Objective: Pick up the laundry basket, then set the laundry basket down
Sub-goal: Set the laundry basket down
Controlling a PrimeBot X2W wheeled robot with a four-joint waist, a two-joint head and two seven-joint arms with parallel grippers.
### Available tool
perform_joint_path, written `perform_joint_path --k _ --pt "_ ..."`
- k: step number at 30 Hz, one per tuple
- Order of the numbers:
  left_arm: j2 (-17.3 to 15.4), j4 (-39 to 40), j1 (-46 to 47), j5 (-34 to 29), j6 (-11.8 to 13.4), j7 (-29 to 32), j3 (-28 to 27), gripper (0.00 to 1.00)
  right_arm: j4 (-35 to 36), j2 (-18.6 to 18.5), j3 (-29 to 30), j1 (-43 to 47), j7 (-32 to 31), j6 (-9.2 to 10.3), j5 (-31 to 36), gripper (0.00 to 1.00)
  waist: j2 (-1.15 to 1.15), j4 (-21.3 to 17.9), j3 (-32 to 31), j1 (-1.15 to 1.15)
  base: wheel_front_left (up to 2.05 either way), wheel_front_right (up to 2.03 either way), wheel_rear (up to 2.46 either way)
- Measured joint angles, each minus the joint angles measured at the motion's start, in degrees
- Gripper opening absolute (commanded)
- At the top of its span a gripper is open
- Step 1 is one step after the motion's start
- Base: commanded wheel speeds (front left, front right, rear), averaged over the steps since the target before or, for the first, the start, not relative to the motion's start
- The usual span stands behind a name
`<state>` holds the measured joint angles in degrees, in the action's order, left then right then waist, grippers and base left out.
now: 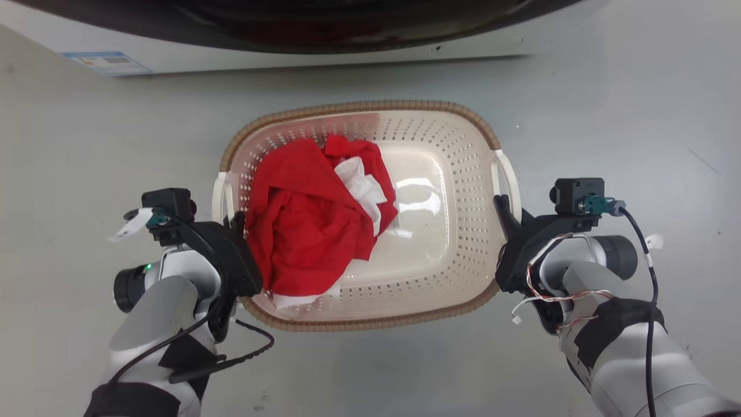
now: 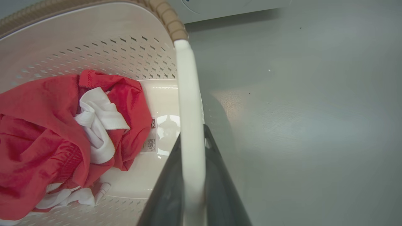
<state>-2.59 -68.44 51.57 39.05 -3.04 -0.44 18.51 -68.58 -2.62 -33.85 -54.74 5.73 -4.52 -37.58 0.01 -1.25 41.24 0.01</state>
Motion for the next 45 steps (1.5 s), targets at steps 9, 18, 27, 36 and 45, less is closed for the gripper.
perform_joint_path --k 9,18,27,36,45 --pt "-0.36 0.19 2.58 -0.35 -0.10 -3.27 0.01 0.00 0.05 0.01 0.03 -2.60 3.02 0.56 0.56 0.00 0.00 -0.03 4.38 0.00 0.00 0.00 0.00" --pt "-0.56 -0.08 4.03 -0.58 -0.44 -6.06 0.00 0.00 -0.05 0.03 -0.04 -4.45 4.99 1.04 1.34 0.00 0.00 -0.28 7.99 0.00 0.00 0.00 0.00" --pt "-0.35 -0.70 5.81 -0.65 -0.51 -7.82 -0.05 0.00 -0.43 -0.11 -0.04 -5.88 6.02 1.26 1.43 0.00 -0.01 -0.10 10.49 -0.01 0.00 0.00 0.00" --pt "-0.26 -1.87 6.47 -0.64 -1.53 -8.21 -0.03 0.00 -0.91 -0.10 -0.02 -6.49 6.55 1.31 1.41 0.00 -0.02 0.04 11.16 -0.01 0.00 0.00 0.00" --pt "-0.13 -2.34 6.80 -0.64 -1.71 -8.26 0.05 0.00 -1.43 -0.10 -0.04 -6.68 6.77 1.14 1.41 0.00 -0.02 0.15 11.18 -0.01 0.00 0.00 0.00"
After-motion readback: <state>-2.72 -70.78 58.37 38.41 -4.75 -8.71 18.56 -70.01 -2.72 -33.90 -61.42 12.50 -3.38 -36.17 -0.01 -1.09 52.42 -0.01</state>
